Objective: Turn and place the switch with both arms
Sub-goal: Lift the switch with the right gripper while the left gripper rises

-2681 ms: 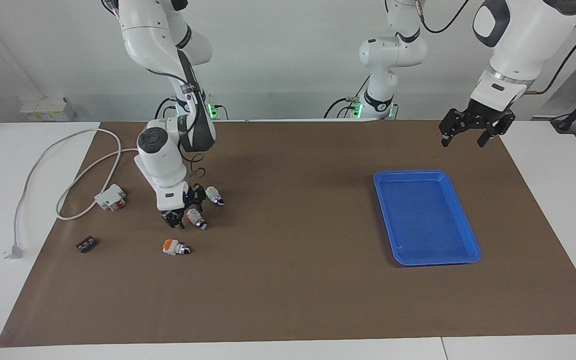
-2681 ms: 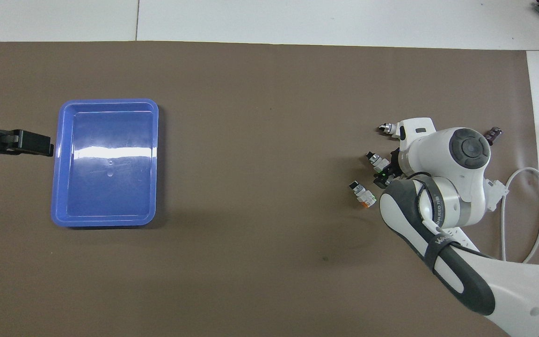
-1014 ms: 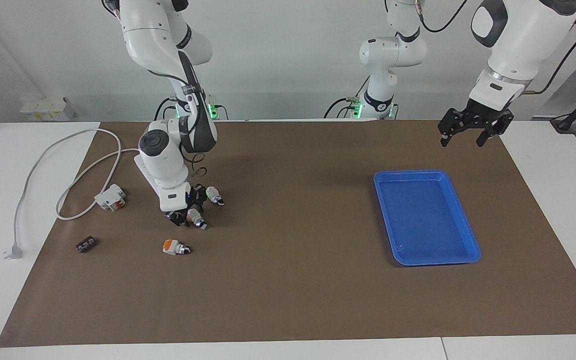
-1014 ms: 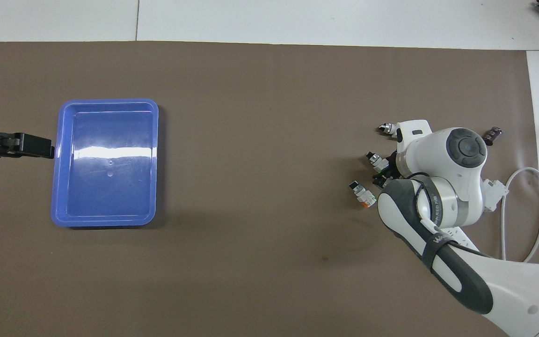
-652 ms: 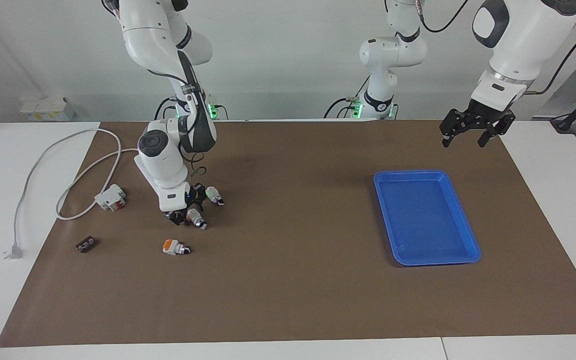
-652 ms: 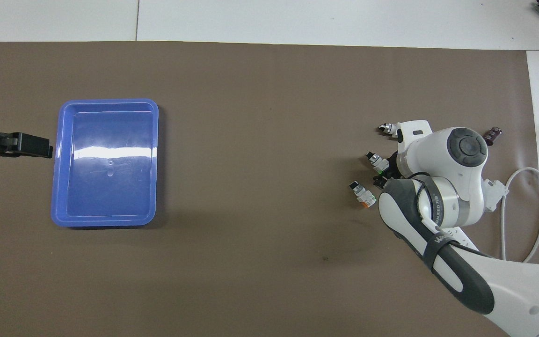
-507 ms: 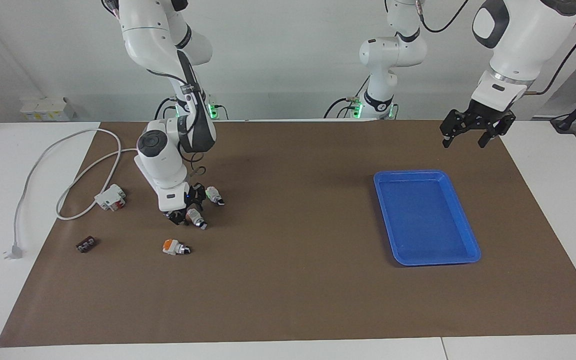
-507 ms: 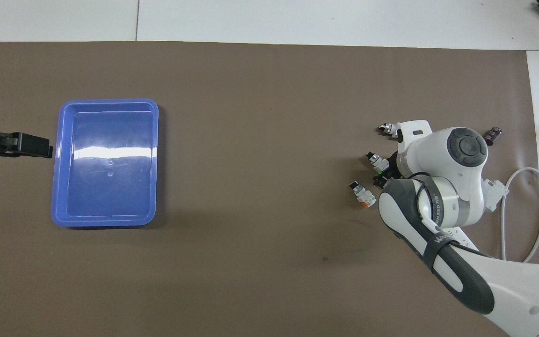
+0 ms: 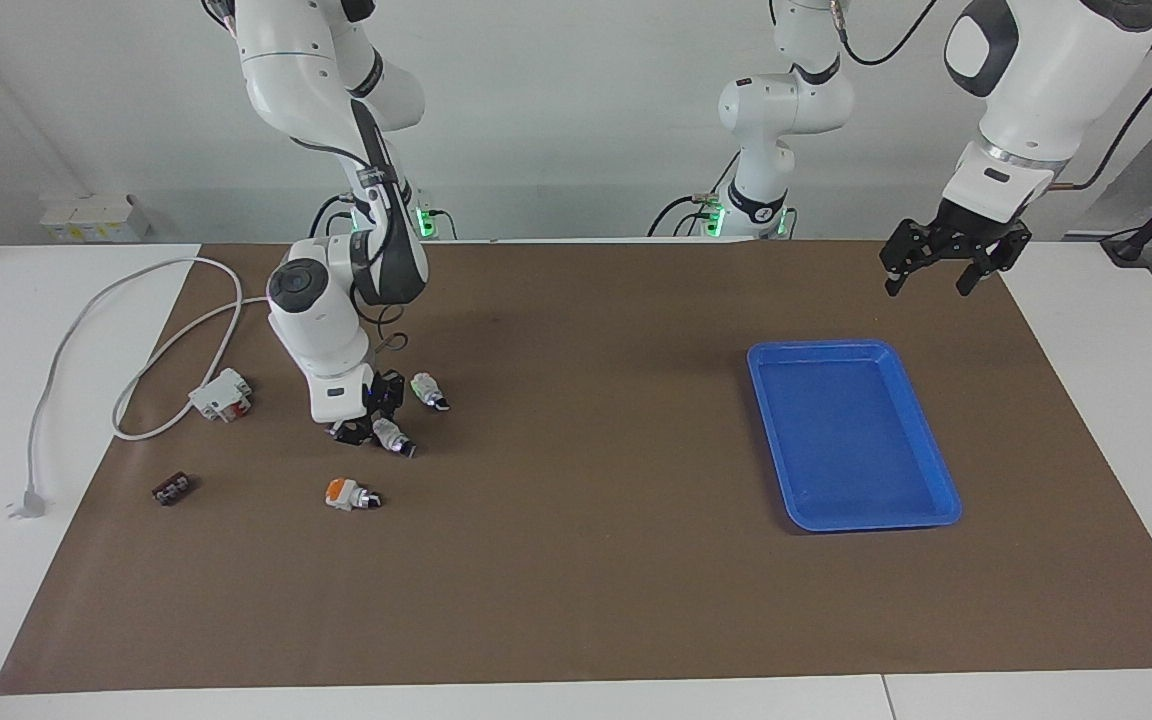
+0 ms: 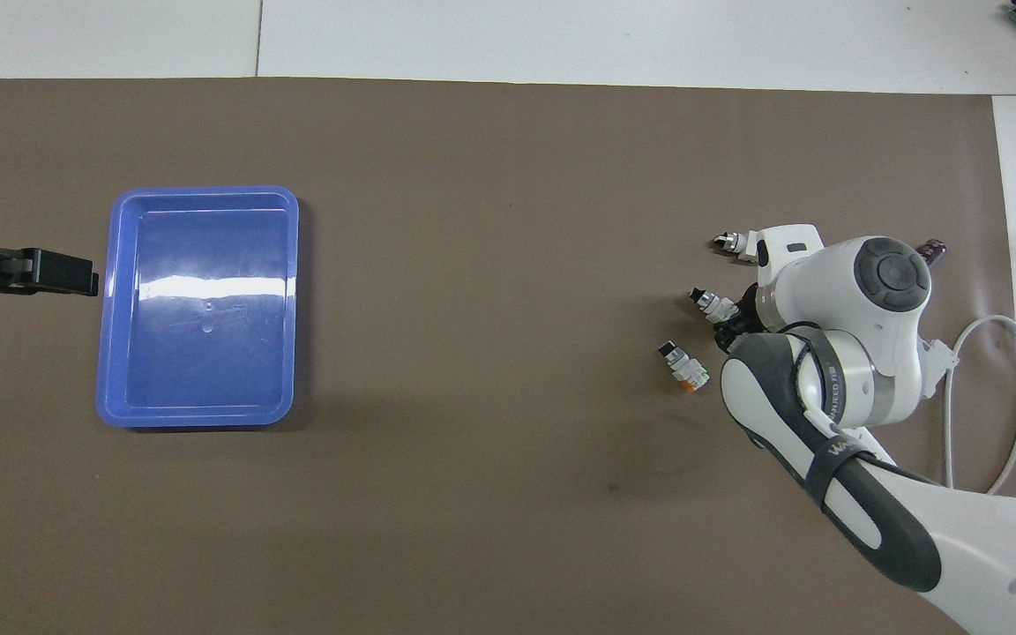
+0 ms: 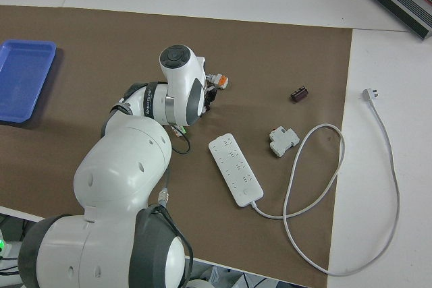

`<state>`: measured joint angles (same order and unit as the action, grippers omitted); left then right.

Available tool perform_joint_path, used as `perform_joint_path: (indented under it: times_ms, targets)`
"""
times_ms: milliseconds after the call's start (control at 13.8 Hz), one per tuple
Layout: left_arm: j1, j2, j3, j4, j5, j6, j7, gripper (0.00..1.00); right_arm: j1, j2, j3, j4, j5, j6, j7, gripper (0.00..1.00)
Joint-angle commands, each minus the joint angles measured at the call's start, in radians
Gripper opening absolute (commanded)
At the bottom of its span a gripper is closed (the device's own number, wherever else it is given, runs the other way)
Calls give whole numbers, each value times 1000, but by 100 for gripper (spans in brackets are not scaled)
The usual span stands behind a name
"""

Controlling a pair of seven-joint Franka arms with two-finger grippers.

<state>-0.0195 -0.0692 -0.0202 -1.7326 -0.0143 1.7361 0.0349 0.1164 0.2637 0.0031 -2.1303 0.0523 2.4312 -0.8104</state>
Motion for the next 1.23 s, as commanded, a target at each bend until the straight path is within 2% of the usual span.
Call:
perform_joint_path:
  times_ms: [0,217,507,652,870,1014,1159]
  targets:
    - [10,-31,-6,-38,13,26,13,100,-12,-23,9,9,18,-24,-24,0]
    - [9,-31,-6,-44,10,28,2,100,0,-43,12,49,20,-30,-24,0]
    - [7,-31,-7,-42,-7,26,0,100,8,-44,90,136,98,-50,-26,0]
    - [10,-27,-6,-42,-61,26,-1,99,18,-32,136,191,110,-50,-26,0]
    - [10,-20,-6,-42,-134,26,-36,95,69,-12,175,246,110,-37,-23,0]
    - [10,-14,-6,-42,-202,26,-49,90,112,-11,175,256,164,-20,-24,0]
    - [10,5,-6,-42,-277,26,-67,82,144,-8,176,297,198,-23,-24,0]
